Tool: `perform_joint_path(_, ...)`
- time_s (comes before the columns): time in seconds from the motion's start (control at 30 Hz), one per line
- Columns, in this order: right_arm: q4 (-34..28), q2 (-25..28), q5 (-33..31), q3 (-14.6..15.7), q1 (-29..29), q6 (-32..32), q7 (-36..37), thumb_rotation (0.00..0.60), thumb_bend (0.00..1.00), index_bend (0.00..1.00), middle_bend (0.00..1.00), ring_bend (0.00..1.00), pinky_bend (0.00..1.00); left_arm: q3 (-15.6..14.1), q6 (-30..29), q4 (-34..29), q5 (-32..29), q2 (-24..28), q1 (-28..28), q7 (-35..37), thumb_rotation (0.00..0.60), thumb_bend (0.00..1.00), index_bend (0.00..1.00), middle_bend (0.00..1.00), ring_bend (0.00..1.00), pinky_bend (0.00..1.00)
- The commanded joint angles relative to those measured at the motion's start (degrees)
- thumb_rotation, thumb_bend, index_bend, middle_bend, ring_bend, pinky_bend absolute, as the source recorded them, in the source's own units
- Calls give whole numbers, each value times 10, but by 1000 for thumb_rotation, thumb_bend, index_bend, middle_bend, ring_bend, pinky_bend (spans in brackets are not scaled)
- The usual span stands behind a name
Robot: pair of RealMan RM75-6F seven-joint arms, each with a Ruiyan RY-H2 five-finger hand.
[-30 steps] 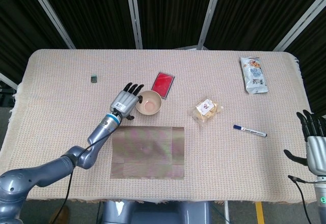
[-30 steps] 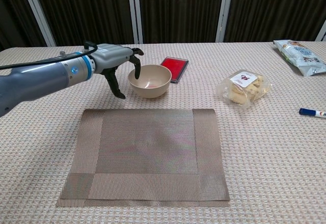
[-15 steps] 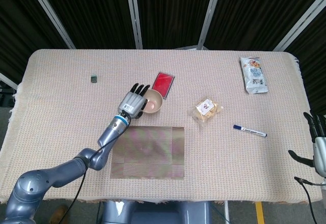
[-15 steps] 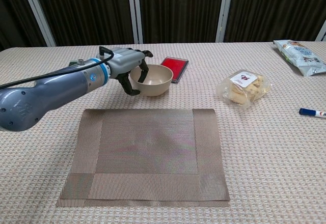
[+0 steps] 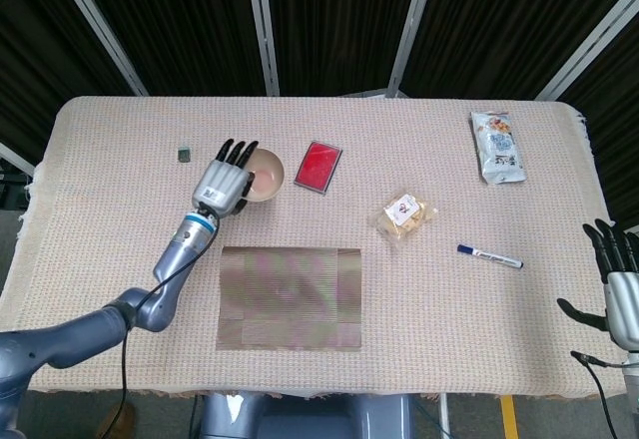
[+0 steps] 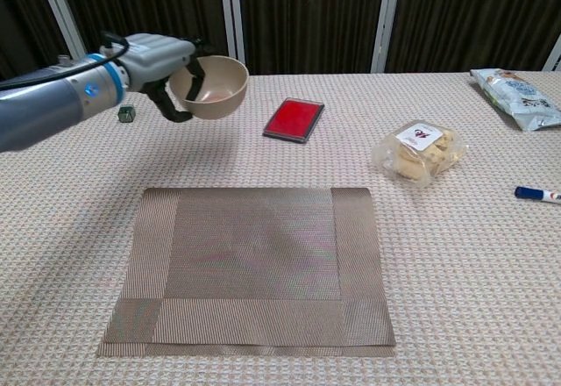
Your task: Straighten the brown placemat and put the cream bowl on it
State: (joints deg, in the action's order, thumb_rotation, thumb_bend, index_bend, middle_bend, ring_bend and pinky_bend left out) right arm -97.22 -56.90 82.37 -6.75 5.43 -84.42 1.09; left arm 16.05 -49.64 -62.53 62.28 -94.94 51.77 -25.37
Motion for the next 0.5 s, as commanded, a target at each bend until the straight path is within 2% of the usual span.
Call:
perform_joint_path(0.03,-4,-2,6,4,1,1,-7,600,0,15,0,0,0,-12,-25,-45,-14,54,-43,4,600,303,640,0,0,0)
perform_joint_path(0.3,-16,-8,24,13,3,4,-24,600,0,16,0,0,0,-56,-47,-97,-11,156,-138,87,600,323,635,0,0,0)
perform_joint_path(0.5,-18,-10,28,17,4,6,-33,600,0,15,0,0,0,-81,-43,-88,8,175,-172,145,600,324,630,0,0,0)
